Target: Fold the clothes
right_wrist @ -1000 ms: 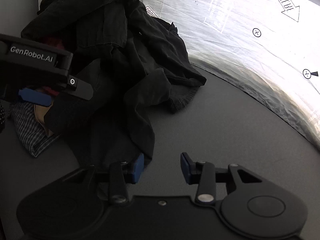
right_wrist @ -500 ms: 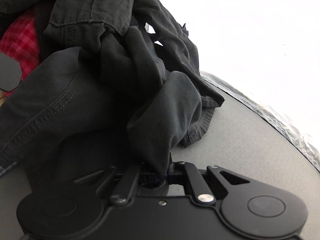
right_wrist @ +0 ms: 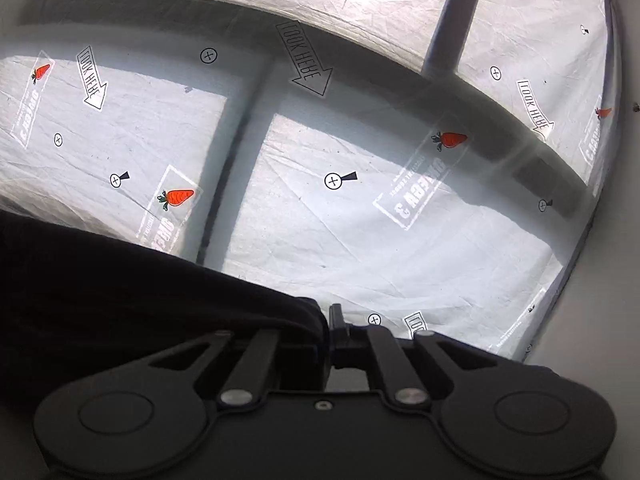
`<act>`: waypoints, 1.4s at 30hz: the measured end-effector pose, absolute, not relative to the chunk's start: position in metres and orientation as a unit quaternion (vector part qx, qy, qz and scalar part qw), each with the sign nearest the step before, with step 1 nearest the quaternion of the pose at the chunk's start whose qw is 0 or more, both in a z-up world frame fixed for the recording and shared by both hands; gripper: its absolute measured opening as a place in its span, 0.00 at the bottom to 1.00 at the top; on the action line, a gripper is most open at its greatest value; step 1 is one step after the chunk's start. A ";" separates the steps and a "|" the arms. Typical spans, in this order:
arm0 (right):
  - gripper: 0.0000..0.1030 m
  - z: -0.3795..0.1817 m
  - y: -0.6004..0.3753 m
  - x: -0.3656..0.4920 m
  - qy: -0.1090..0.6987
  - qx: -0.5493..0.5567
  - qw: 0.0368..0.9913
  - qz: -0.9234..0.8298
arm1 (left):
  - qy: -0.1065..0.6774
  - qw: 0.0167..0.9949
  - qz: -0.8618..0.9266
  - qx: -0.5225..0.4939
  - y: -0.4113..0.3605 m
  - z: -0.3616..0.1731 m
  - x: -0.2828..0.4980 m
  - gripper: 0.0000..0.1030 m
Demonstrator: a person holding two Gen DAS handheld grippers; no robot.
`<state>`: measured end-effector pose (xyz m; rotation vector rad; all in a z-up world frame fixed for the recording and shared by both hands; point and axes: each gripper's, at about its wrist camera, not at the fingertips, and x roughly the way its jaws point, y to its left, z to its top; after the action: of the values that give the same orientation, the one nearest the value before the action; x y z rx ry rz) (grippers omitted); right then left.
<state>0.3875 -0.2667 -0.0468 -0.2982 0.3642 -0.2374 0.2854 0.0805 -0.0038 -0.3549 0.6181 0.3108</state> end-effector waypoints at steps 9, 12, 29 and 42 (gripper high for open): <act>0.29 -0.128 -0.477 0.309 0.378 -0.088 0.888 -0.249 | 0.370 0.910 0.143 -0.118 -0.004 -0.056 0.282 0.77; 0.29 -0.149 -0.471 0.291 0.397 -0.014 0.885 -0.243 | 0.386 0.893 0.169 -0.159 0.011 -0.076 0.285 0.77; 0.19 -0.091 -0.462 0.504 0.294 0.111 0.945 -0.086 | 0.391 0.842 0.293 -0.230 0.104 -0.099 0.321 0.77; 0.36 -0.105 -0.474 0.449 0.328 0.118 0.910 -0.226 | 0.453 0.762 0.385 -0.256 0.158 -0.153 0.342 0.78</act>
<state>0.4487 -0.4742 -0.1046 0.2429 0.6755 -0.4660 0.3422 0.1579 -0.1534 -0.5574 0.9848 0.8366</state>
